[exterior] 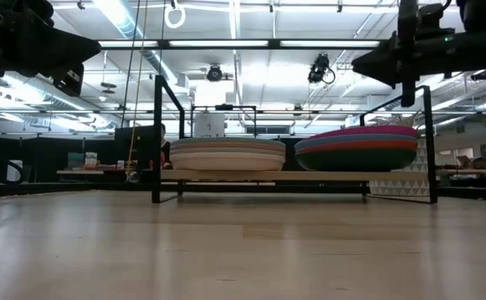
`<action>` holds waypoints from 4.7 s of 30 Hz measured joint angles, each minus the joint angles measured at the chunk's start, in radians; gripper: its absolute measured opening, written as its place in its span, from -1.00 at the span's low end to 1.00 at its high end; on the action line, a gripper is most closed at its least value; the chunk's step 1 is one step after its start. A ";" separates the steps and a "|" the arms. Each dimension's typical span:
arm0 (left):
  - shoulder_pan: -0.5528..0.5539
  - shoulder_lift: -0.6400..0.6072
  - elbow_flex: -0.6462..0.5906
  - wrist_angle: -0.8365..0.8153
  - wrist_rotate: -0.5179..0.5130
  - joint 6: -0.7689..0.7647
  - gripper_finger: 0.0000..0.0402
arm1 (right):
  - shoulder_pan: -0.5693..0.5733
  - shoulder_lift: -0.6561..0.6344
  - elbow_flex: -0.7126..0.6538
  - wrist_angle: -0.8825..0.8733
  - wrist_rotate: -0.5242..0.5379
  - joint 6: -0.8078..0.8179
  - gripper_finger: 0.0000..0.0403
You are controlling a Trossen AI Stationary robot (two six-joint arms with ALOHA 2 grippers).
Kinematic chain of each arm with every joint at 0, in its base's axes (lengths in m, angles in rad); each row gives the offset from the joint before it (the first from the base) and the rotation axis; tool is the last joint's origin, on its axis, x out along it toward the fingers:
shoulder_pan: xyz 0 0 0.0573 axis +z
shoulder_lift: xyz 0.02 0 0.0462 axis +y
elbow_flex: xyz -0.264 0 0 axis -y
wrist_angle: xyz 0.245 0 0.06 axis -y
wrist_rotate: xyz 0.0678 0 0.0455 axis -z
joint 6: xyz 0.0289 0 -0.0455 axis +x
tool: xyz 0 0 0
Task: Place and stack plates onto a shelf
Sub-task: Return to Home Position
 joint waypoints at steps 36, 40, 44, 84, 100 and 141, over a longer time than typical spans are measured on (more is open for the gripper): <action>0.000 0.000 0.000 -0.084 0.120 0.137 -0.92 | 0.012 -0.507 -0.113 -0.450 -0.350 -0.219 -0.68; 0.000 0.000 0.000 -0.085 0.120 0.127 -0.92 | 0.029 -0.546 -0.113 -0.420 -0.454 -0.228 -0.68; 0.000 0.000 0.000 -0.084 0.120 0.107 -0.92 | 0.035 -0.557 -0.113 -0.426 -0.441 -0.190 -0.68; 0.000 0.000 0.000 -0.198 0.127 0.053 -0.92 | 0.036 -0.556 -0.105 -0.670 -1.043 0.189 -0.68; 0.000 0.000 0.000 -0.195 0.128 -0.057 -0.92 | 0.036 -0.551 -0.105 -0.672 -1.031 0.078 -0.68; 0.000 0.000 0.000 -0.194 0.128 -0.051 -0.92 | 0.036 -0.551 -0.105 -0.672 -1.029 0.079 -0.68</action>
